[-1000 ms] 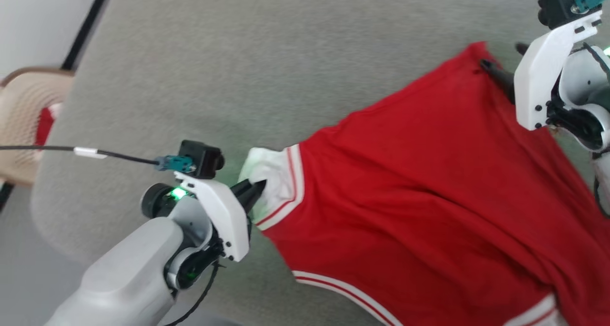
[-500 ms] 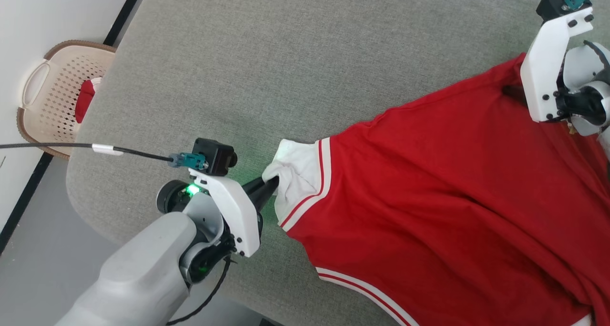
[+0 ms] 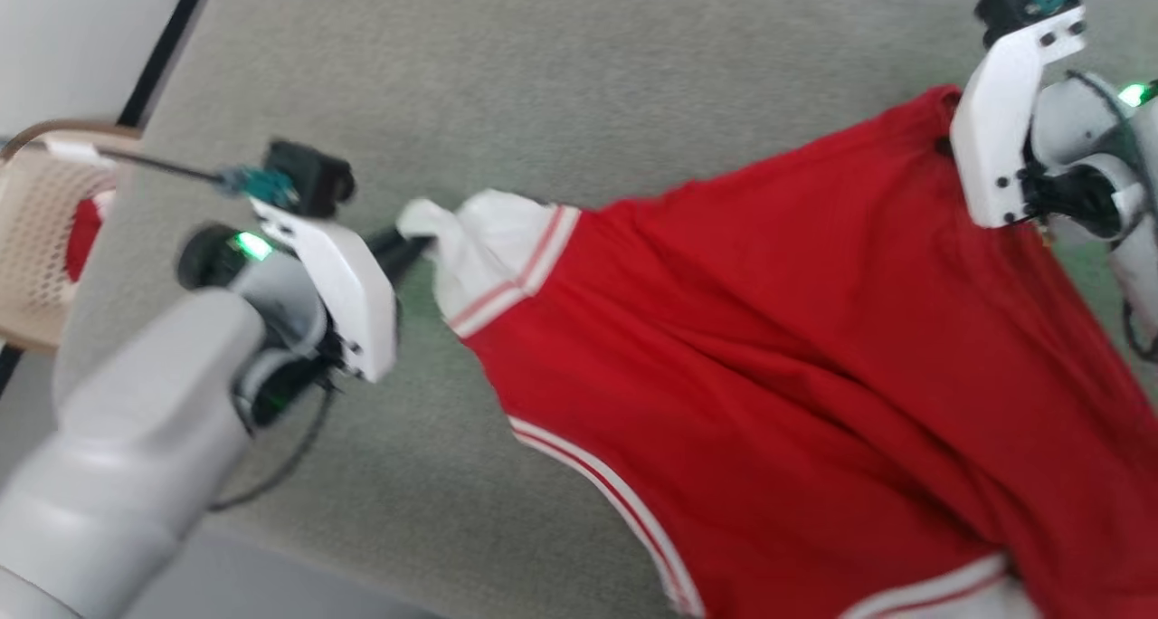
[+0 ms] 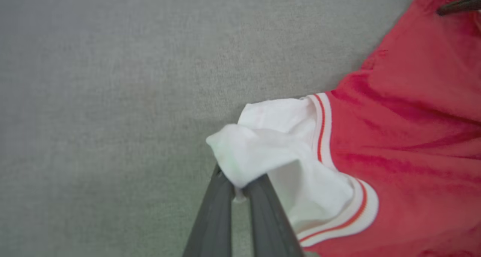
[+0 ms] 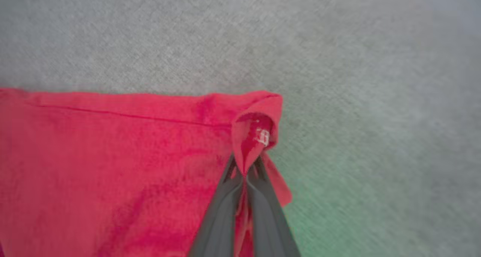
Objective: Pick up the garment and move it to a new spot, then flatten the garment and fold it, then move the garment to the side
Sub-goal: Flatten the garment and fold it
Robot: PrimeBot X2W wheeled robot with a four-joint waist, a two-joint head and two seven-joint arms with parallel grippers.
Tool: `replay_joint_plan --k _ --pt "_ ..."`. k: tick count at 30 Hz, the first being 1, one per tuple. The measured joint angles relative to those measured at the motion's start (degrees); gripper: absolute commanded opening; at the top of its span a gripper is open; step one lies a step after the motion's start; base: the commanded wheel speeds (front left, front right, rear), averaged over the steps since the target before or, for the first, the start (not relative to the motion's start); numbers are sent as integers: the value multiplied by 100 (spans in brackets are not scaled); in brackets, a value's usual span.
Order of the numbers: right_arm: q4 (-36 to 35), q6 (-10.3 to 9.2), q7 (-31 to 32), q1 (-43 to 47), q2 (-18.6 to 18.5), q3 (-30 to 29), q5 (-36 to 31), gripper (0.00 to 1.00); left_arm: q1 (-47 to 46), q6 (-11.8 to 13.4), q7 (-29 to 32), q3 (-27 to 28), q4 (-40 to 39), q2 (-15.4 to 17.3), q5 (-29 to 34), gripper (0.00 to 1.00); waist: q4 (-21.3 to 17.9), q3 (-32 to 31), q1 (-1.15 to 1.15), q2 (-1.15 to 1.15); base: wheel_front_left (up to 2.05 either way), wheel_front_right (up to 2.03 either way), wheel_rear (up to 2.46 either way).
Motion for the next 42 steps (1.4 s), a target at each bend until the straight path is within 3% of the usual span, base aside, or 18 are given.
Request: replay_joint_plan --k 8,25,29,32,40,42 --pt "-731 -1 -543 -190 -403 101 255 0 -881 -4 748 -80 -231 734 389 0 -623 -329 0 0 0 0 0" --pt "-1861 0 -843 -469 -522 -714 49 0 -2386 145 1354 122 -371 1191 806 0 -1710 -973 0 0 0 0 0" --pt "-1649 0 -1085 -647 -363 -1004 -267 0 -2758 141 962 119 -127 1042 1152 0 -1805 -872 0 0 0 0 0" --pt "-1225 0 -1672 -917 -125 -1211 -684 0 -3065 213 480 163 264 839 1384 0 -1842 -718 0 0 0 0 0" --pt "57 7 -4417 -1937 494 -1968 -2549 0 -4315 813 -1766 495 1290 365 2261 0 -1905 -334 0 0 0 0 0" --pt "332 5 -4940 -2114 614 -2182 -3007 0 -4539 879 -2091 591 1369 305 2424 0 -1898 -316 0 0 0 0 0"
